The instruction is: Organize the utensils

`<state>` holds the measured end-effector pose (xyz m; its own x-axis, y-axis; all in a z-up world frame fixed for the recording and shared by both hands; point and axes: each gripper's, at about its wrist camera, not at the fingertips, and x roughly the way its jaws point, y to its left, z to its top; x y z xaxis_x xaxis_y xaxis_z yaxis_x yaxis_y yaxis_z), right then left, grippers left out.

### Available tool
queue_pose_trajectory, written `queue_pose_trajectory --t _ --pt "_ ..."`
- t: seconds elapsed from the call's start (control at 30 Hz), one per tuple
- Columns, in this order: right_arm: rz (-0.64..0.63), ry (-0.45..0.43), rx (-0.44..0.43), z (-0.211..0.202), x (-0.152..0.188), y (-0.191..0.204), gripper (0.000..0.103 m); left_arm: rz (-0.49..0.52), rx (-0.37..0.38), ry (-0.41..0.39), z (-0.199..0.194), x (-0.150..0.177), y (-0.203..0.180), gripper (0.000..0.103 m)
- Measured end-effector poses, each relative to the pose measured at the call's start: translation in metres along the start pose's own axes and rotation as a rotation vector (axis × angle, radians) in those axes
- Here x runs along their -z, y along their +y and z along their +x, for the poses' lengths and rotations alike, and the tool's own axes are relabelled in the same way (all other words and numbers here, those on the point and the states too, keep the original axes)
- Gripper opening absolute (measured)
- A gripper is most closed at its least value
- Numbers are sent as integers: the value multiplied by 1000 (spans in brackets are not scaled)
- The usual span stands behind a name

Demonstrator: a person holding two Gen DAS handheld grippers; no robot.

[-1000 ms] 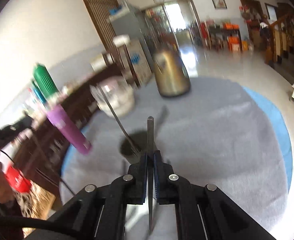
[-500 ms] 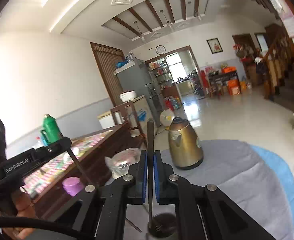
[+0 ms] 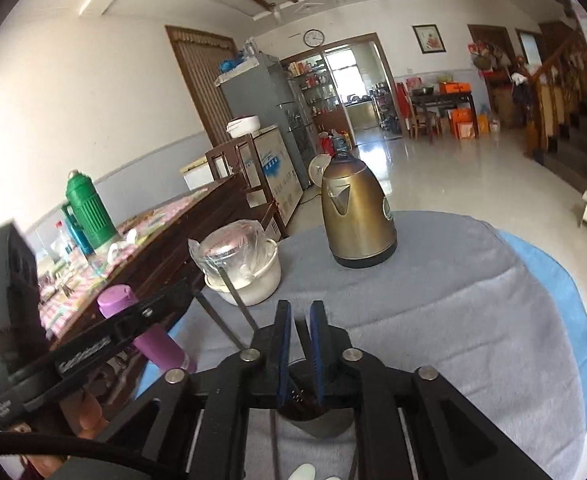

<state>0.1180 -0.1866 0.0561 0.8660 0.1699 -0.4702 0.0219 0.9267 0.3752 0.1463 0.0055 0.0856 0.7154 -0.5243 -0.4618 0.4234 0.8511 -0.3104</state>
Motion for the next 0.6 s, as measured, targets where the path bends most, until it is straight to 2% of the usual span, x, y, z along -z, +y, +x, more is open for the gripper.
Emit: queue_pose_trajectory --t 0.03,0.1,0.13,0.17,0.3,0.37,0.47,0.6 --pt "13 -9 -12 -8 0 -5 24 3 1 -20 -9 1 0 57" --pt "41 -30 -38 -22 2 -11 39 19 5 -46 -28 5 2 59" --pt "53 -48 -53 -31 3 -14 56 29 5 -49 -37 7 3 60" --pt "57 -75 -71 -43 6 -17 63 38 -4 -50 -47 12 6 63" --pt "2 -143 -111 -82 22 -23 63 52 -67 -7 -65 42 19 65" --pt "-13 -144 -89 -96 40 -30 63 33 -103 58 -68 68 29 67" --pt "26 -60 -45 -97 66 -51 63 18 -163 178 -61 109 37 67" --pt "103 47 84 -93 107 -87 63 37 -229 305 -57 156 42 67"
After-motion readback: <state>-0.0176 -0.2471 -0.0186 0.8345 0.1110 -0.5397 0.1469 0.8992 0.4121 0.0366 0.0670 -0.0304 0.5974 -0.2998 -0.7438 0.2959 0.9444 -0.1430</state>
